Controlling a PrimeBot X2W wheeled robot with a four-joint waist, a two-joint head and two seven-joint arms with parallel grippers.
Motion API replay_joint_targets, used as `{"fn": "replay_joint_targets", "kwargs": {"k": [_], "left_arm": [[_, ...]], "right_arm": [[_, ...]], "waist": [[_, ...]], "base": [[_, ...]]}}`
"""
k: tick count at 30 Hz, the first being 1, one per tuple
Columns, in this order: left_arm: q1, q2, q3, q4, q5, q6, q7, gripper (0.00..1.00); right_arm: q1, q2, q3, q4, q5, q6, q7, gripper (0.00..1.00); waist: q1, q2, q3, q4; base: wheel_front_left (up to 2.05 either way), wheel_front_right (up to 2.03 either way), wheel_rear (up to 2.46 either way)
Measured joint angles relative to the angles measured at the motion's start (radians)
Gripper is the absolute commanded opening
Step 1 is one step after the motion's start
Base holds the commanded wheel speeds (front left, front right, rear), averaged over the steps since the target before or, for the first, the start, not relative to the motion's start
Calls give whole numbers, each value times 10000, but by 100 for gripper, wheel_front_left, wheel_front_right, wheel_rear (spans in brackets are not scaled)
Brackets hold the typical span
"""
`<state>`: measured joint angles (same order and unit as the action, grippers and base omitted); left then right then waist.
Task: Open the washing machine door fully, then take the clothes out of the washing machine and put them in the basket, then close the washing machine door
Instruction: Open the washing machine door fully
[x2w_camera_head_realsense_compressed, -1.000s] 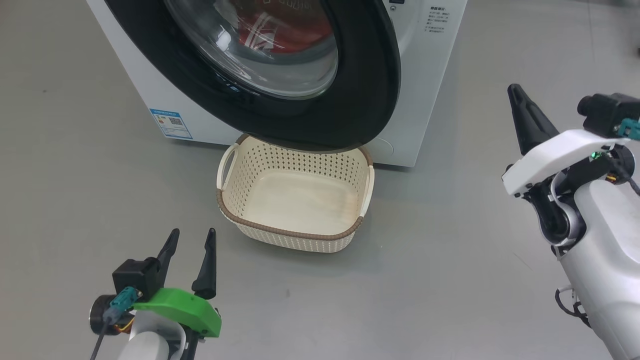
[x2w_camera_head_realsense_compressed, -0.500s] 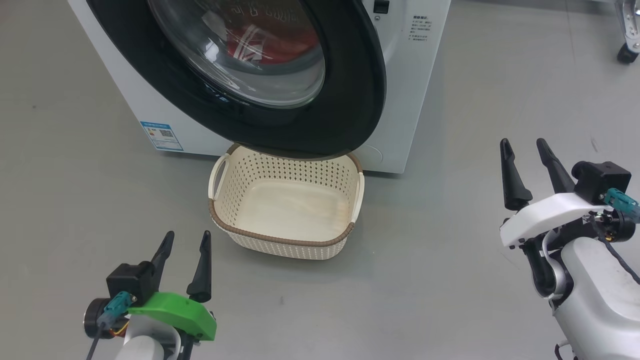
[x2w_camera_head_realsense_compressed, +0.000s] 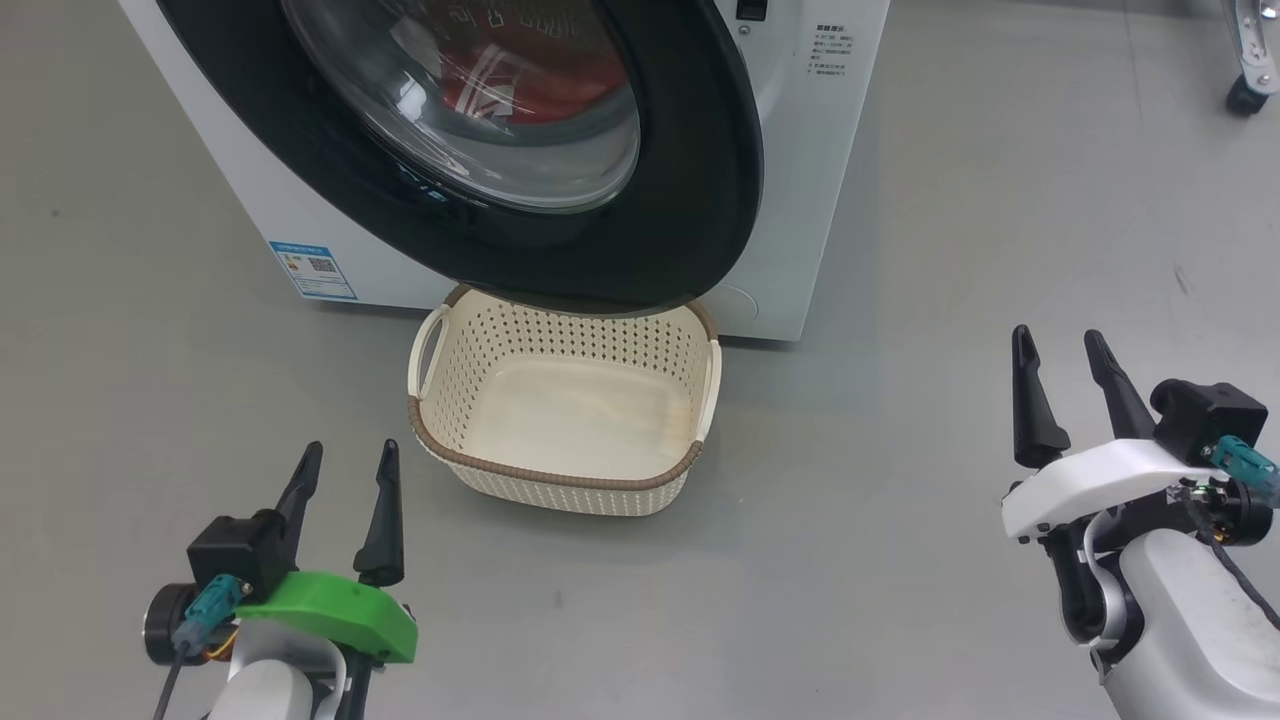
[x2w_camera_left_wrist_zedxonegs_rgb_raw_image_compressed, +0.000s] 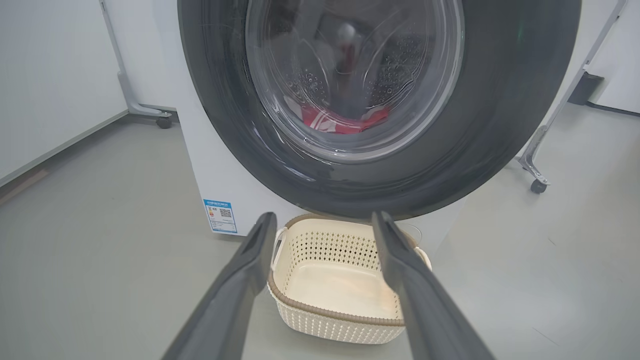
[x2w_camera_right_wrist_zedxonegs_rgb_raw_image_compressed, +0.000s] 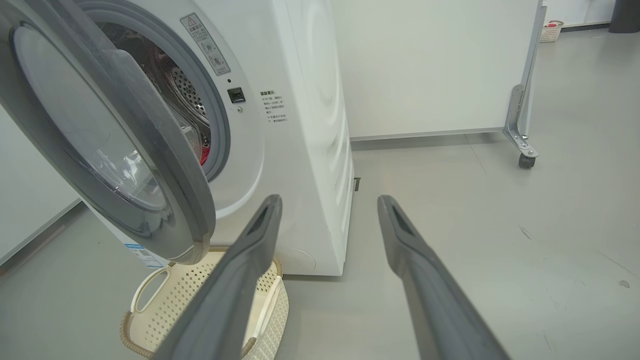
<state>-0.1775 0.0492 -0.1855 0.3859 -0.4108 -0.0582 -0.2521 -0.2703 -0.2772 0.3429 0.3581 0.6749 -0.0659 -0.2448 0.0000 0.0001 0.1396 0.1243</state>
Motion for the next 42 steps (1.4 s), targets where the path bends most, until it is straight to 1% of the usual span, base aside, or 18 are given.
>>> {"fn": "replay_joint_targets", "kwargs": {"k": [3,14,26,31,33,35,38,42], "left_arm": [[32,-6,56,-54,2,0,0,100],[64,-17,207,-245,109,-2,0,100],[173,-33,228,-316,169,-88,0,100],[182,-44,228,-307,186,-100,0,100],[187,-46,228,-305,207,-100,0,100],[191,-50,228,-303,249,-102,0,100],[196,-56,228,-299,257,-146,0,100],[204,-63,228,-284,257,-174,0,100]], "right_arm": [[213,38,-56,-123,-86,-77,0,100],[510,194,-232,-750,-546,-84,0,100],[877,265,-301,-1012,-811,-77,-2,100],[978,224,-199,-1049,-1097,-52,0,100],[978,127,-40,-1055,-1344,33,0,100],[982,100,-15,-1083,-1396,33,0,100],[988,94,21,-1124,-1457,119,0,100],[1006,98,21,-1183,-1498,121,-2,100]], "waist": [[0,0,-1,-18],[0,0,11,-99],[0,0,30,-194],[0,0,4,-210],[0,0,-8,-212],[1,0,-17,-212],[0,0,-28,-212],[0,0,-34,-210]], "base": [[0,0,0],[0,0,0],[0,0,0],[0,0,0],[0,0,0],[0,0,0],[0,0,0],[0,0,0]]}}
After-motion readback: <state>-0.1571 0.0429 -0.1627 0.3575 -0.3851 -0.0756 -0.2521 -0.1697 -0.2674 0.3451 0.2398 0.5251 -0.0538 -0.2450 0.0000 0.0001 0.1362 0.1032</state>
